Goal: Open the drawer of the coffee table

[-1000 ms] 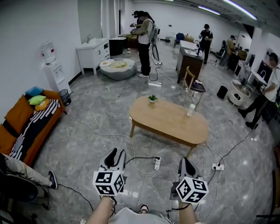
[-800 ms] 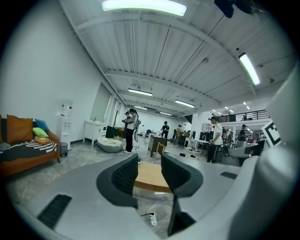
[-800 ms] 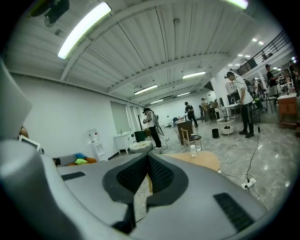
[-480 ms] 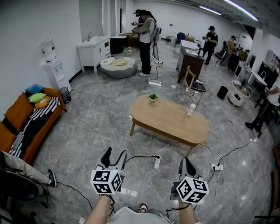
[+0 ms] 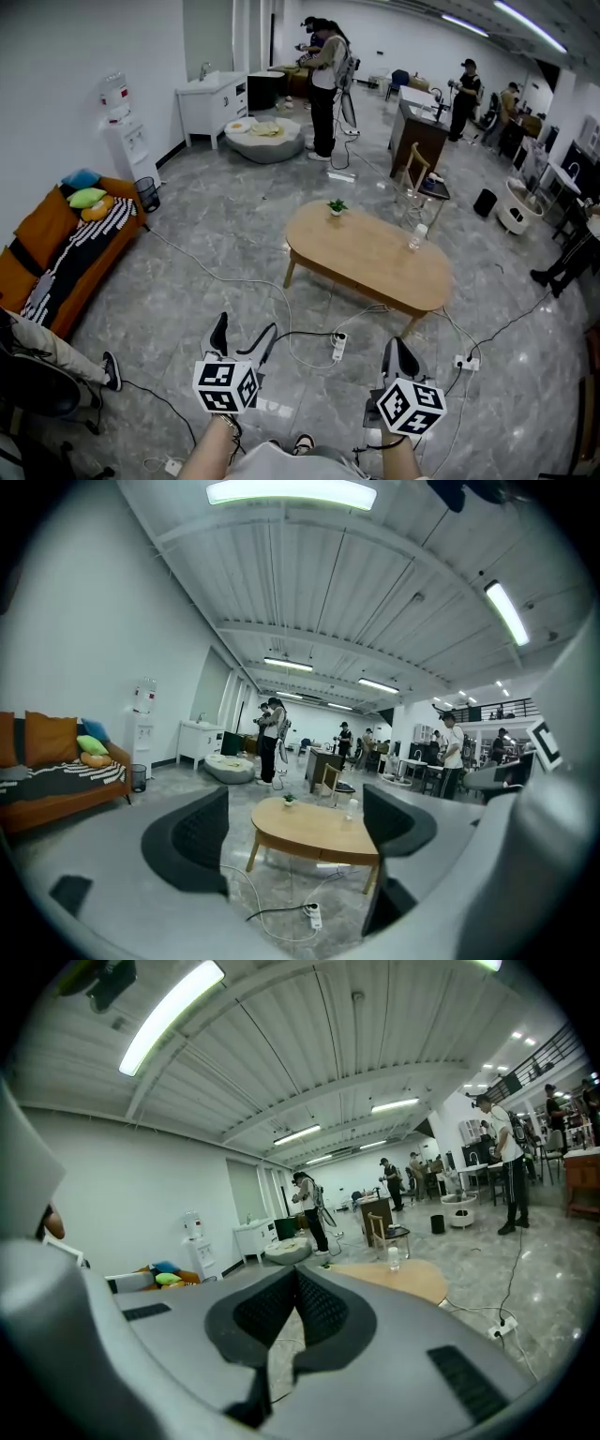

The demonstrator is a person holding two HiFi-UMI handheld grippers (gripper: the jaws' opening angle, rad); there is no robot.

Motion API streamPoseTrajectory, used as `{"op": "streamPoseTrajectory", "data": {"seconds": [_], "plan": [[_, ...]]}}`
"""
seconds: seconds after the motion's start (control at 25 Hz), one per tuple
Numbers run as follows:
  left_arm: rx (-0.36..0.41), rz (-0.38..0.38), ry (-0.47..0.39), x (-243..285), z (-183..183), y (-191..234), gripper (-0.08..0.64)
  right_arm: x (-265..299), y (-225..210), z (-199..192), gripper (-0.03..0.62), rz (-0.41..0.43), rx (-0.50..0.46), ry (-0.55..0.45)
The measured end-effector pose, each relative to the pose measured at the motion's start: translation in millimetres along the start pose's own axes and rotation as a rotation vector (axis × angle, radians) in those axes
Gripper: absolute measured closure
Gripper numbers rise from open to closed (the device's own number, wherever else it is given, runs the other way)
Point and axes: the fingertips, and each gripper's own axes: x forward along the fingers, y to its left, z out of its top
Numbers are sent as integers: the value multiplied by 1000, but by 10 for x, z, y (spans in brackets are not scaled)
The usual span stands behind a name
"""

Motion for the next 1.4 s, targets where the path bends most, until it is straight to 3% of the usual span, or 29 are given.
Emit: {"op": "streamPoseTrajectory", "data": {"seconds": [0.48, 0.92, 1.16, 1.4], "plan": [[31, 4, -6, 221, 45, -123, 58, 201, -251, 79, 592, 14, 22, -11], [49, 85, -13, 428, 44, -163, 58, 505, -581, -16, 592, 30, 77, 23], [27, 95, -26, 690, 88, 0, 58, 781, -626, 33, 592, 11, 75, 24], [10, 48, -10, 1172, 146, 333, 58, 1261, -449, 126, 592, -23, 82, 12]]}}
